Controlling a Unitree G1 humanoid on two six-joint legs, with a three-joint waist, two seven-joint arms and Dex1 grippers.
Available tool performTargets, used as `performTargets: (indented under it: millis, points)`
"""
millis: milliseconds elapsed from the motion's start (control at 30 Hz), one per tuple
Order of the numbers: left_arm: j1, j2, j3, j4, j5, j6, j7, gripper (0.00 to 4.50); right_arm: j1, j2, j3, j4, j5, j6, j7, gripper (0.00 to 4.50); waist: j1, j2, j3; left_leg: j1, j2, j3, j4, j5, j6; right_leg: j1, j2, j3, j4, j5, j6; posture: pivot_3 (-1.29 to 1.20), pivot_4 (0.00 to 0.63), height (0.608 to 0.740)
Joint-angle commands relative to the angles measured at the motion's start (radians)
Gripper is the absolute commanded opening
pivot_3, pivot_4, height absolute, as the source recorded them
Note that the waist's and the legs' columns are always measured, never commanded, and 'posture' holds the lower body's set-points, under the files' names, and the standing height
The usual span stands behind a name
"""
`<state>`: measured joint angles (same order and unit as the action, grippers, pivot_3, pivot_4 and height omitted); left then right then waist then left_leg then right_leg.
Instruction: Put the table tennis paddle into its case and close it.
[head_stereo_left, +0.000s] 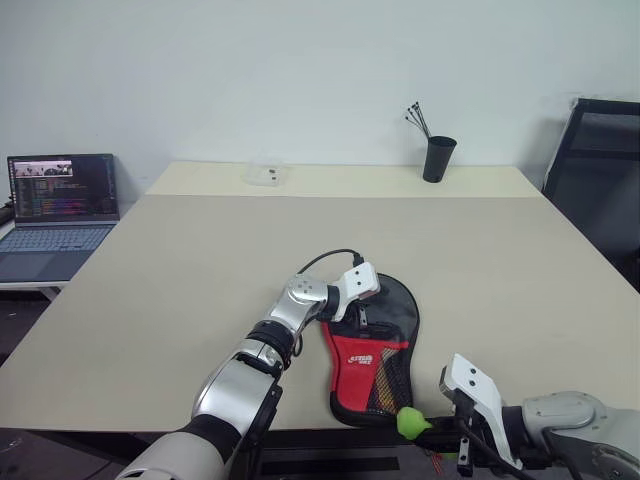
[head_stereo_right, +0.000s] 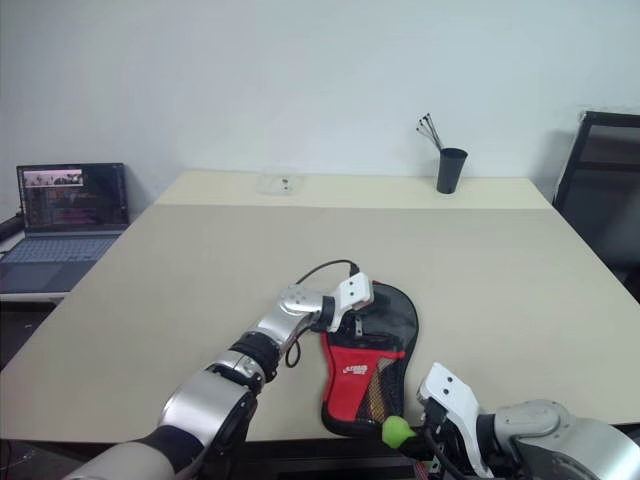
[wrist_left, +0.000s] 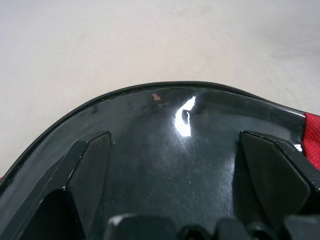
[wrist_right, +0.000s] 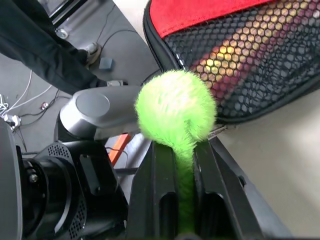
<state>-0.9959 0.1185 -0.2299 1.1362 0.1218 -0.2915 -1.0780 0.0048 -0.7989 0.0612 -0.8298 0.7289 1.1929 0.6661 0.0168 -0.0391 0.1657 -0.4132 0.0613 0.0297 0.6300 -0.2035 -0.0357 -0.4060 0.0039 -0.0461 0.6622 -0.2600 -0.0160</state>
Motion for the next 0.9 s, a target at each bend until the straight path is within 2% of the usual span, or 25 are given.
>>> performTargets:
  millis: [33, 67, 100, 167, 367, 533, 633, 767, 900]
  points:
    - [0.034, 0.001, -0.046, 0.045, 0.056, 0.02, -0.001, 4.5, -0.023, 0.005, -0.023, -0.017, 0.064, 0.005, 0.014, 0.0, 0.0, 0.0, 0.0, 0.0, 0.0, 0.0, 0.0, 0.0, 0.0, 0.0, 0.0, 0.0, 0.0, 0.0, 0.0, 0.0, 0.15, 0.74]
    - [0.033, 0.001, -0.046, 0.045, 0.056, 0.02, 0.0, 4.5, -0.028, 0.0, -0.026, -0.014, 0.064, -0.002, 0.019, 0.0, 0.0, 0.0, 0.0, 0.0, 0.0, 0.0, 0.0, 0.0, 0.0, 0.0, 0.0, 0.0, 0.0, 0.0, 0.0, 0.0, 0.15, 0.74]
    - [0.033, 0.0, -0.046, 0.044, 0.056, 0.02, 0.001, 4.5, -0.033, -0.004, -0.028, -0.011, 0.066, -0.008, 0.022, 0.68, 0.0, 0.0, 0.0, 0.0, 0.0, 0.0, 0.0, 0.0, 0.0, 0.0, 0.0, 0.0, 0.0, 0.0, 0.0, 0.0, 0.15, 0.74]
    - [0.034, -0.001, -0.045, 0.042, 0.055, 0.021, 0.001, 4.5, -0.044, -0.018, -0.037, -0.006, 0.082, -0.021, 0.044, 1.18, 0.0, 0.0, 0.0, 0.0, 0.0, 0.0, 0.0, 0.0, 0.0, 0.0, 0.0, 0.0, 0.0, 0.0, 0.0, 0.0, 0.15, 0.74]
    - [0.032, -0.011, -0.025, 0.033, 0.031, 0.038, 0.002, 4.5, -0.088, -0.039, -0.098, 0.031, 0.134, -0.038, 0.075, 3.14, 0.0, 0.0, 0.0, 0.0, 0.0, 0.0, 0.0, 0.0, 0.0, 0.0, 0.0, 0.0, 0.0, 0.0, 0.0, 0.0, 0.15, 0.74]
    - [0.038, -0.006, 0.005, -0.017, -0.011, 0.051, -0.019, 4.5, -0.214, -0.014, -0.141, 0.128, 0.137, -0.059, 0.041, 3.14, -0.001, 0.0, 0.0, 0.0, 0.0, 0.0, 0.0, 0.0, 0.0, 0.0, 0.0, 0.001, 0.001, 0.0, 0.0, 0.0, 0.15, 0.74]
    - [0.059, 0.029, 0.026, -0.093, -0.038, 0.051, -0.038, 4.5, -0.284, 0.003, -0.147, 0.201, 0.113, -0.095, 0.033, 3.14, -0.004, 0.0, 0.001, 0.0, 0.0, 0.0, 0.0, 0.0, 0.0, 0.0, 0.0, 0.0, 0.0, 0.0, 0.0, 0.0, 0.15, 0.74]
    - [0.132, 0.102, 0.077, -0.298, -0.114, 0.114, -0.072, 4.5, -0.354, 0.016, -0.114, 0.312, 0.025, -0.203, 0.042, 3.14, -0.018, 0.001, 0.002, -0.001, 0.001, 0.001, -0.001, 0.0, 0.0, -0.003, 0.001, 0.002, 0.001, 0.0, 0.0, 0.0, 0.15, 0.74]
    - [0.279, 0.228, 0.156, -0.603, -0.212, 0.259, -0.081, 4.5, -0.421, 0.069, -0.072, 0.468, -0.095, -0.358, 0.047, 3.14, -0.033, 0.003, 0.004, -0.001, 0.003, 0.002, -0.001, 0.0, 0.0, -0.005, 0.003, 0.005, 0.002, 0.0, 0.0, 0.0, 0.15, 0.74]
